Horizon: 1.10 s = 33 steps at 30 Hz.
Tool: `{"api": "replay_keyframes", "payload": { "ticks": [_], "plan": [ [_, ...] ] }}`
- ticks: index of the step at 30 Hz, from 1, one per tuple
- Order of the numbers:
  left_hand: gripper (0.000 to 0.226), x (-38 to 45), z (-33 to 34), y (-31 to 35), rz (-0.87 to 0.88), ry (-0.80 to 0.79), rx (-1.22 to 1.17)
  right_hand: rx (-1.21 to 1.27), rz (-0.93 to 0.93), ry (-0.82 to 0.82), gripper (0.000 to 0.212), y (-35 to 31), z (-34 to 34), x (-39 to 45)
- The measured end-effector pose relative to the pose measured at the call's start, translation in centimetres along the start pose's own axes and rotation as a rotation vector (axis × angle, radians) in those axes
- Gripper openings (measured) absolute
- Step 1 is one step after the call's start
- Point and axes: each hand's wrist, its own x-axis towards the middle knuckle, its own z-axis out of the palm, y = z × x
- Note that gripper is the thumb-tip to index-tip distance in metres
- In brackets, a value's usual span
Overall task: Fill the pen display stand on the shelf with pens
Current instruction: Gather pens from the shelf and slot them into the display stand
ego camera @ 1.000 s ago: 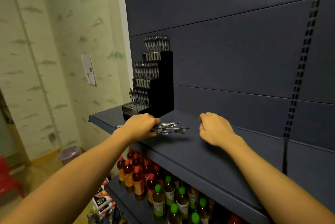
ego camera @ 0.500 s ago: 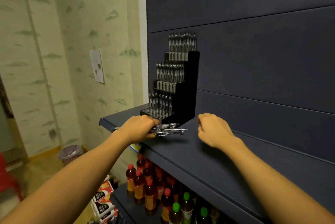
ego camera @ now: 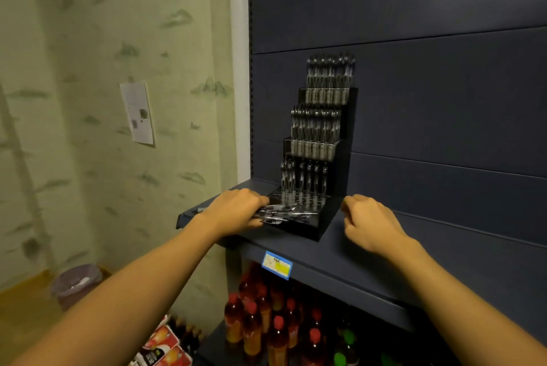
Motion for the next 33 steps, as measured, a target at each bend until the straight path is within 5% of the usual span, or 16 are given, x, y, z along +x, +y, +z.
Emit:
{"api": "replay_keyframes", "payload": {
  "ticks": [11, 21, 33],
  "plan": [
    [0.025, 2.9, 0.9, -4.5, 0.136, 0.093, -0.058, 0.012, 0.037, 0.050, 0.015, -2.8, -0.4, 2.2],
    [0.025, 7.0, 2.6, -7.2, 0.256, 0.141, -0.075, 0.269, -0.163, 0.089, 0.035, -3.3, -0.4, 5.5],
    [0.025, 9.9, 3.8, -8.9, 0.357, 0.152, -0.140, 0.366, -0.068, 0.119, 0.025, -4.3, 0.6, 7.6]
  ]
}}
